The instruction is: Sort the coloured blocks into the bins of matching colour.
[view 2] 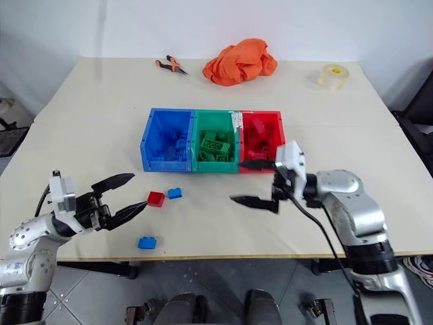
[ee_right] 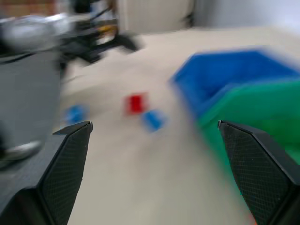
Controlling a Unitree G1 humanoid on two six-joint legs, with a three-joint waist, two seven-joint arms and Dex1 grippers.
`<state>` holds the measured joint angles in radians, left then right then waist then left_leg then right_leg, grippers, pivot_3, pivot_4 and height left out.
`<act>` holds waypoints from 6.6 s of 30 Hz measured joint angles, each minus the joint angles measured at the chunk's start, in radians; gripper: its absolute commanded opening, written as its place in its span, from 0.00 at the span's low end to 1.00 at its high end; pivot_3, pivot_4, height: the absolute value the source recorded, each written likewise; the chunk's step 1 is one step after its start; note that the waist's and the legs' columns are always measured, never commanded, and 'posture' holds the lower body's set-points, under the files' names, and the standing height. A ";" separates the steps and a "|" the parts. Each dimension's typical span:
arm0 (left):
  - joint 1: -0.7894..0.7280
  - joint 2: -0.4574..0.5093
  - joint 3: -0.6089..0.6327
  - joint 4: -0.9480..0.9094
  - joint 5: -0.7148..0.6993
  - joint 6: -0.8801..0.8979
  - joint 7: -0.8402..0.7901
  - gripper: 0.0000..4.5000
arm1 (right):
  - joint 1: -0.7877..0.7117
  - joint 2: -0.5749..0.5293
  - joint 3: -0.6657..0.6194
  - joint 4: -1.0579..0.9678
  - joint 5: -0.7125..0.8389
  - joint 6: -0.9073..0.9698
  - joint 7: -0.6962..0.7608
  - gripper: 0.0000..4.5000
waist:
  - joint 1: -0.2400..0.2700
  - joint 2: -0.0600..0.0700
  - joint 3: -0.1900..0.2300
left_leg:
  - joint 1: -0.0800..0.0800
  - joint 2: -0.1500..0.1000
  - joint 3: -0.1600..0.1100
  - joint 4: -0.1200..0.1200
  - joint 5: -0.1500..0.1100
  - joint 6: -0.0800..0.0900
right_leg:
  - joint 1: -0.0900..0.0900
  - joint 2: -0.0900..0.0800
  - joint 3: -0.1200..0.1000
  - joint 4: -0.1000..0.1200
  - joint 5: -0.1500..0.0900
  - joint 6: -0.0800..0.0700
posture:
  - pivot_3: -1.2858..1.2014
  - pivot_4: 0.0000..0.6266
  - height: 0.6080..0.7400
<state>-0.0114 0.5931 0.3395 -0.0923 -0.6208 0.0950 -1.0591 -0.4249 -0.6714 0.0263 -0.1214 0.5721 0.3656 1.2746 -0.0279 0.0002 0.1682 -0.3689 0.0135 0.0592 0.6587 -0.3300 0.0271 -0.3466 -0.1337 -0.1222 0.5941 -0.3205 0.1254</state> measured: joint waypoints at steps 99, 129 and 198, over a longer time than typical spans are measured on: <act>-0.047 0.116 -0.039 -0.074 0.132 0.168 0.165 0.99 | -0.116 0.006 -0.096 0.363 -0.121 -0.214 0.090 1.00 | 0.027 0.005 0.003 | 0.001 0.000 0.000 0.004 -0.001 0.000 | 0.005 0.001 -0.006 -0.003 0.000 0.001 | 0.52 0.24 1.00; -0.142 0.028 -0.211 0.157 0.315 0.065 0.162 0.99 | -0.148 0.020 -0.073 0.427 -0.155 -0.256 0.122 1.00 | 0.025 0.006 0.003 | 0.001 0.000 0.002 0.004 -0.002 0.000 | 0.003 0.003 -0.011 -0.001 0.000 0.000 | 0.52 0.24 1.00; -1.091 -0.446 -0.367 1.069 0.444 -0.324 0.154 0.88 | 0.165 -0.056 -0.301 0.125 -0.076 -0.188 -0.154 1.00 | 0.049 0.002 0.005 | 0.000 -0.003 0.006 0.005 0.000 0.004 | 0.002 0.005 -0.011 -0.003 0.002 0.005 | 0.52 0.24 1.00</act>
<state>-1.1027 0.1470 -0.0275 0.9763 -0.1772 -0.2289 -0.9047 -0.2599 -0.7270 -0.2748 0.0034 0.4960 0.1771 1.1207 0.0215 0.0019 0.1731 -0.3691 0.0105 0.0653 0.6639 -0.3295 0.0309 -0.3442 -0.1292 -0.1331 0.5907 -0.3182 0.1301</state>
